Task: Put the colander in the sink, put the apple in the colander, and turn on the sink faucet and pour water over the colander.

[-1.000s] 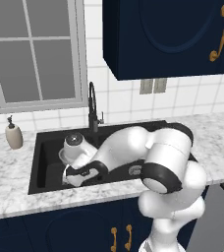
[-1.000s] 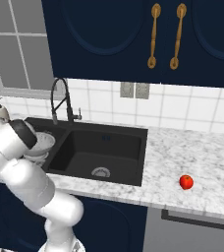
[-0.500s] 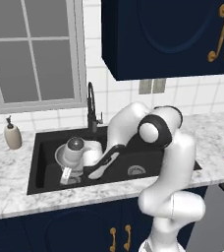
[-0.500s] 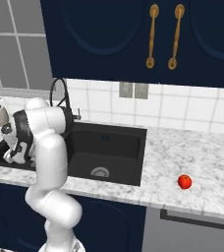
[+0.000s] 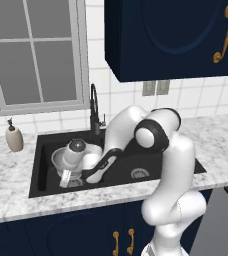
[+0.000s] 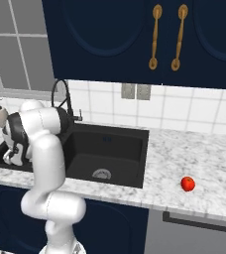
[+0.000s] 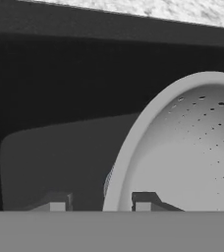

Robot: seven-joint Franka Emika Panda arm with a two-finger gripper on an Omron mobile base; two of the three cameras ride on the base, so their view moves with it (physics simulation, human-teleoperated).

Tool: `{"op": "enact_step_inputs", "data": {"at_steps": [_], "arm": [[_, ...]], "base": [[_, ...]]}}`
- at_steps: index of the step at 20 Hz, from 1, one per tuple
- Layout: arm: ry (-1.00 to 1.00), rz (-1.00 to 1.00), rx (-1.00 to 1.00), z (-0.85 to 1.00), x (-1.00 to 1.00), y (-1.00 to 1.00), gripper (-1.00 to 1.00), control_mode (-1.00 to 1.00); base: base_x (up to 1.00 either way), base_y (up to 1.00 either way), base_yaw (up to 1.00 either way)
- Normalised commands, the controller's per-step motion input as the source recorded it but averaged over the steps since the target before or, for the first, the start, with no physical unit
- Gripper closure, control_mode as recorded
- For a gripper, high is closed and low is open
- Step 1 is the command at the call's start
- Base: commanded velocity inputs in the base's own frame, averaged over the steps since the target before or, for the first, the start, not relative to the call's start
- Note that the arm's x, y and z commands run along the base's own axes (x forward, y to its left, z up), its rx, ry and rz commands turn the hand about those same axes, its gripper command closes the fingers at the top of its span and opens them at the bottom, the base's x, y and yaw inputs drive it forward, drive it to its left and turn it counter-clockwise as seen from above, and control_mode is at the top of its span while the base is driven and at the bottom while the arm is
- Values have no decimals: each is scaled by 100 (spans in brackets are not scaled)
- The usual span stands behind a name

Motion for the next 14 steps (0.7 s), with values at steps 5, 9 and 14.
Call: {"op": "enact_step_inputs", "data": {"at_steps": [5, 9, 14], "arm": [[0, -4, -6, -10, 14, 0, 100, -100], [5, -12, -4, 0, 42, 0, 100, -100], [8, -9, -1, -3, 34, -5, 100, -100]], "base": [[0, 0, 0], [0, 0, 0], [0, 0, 0]]}}
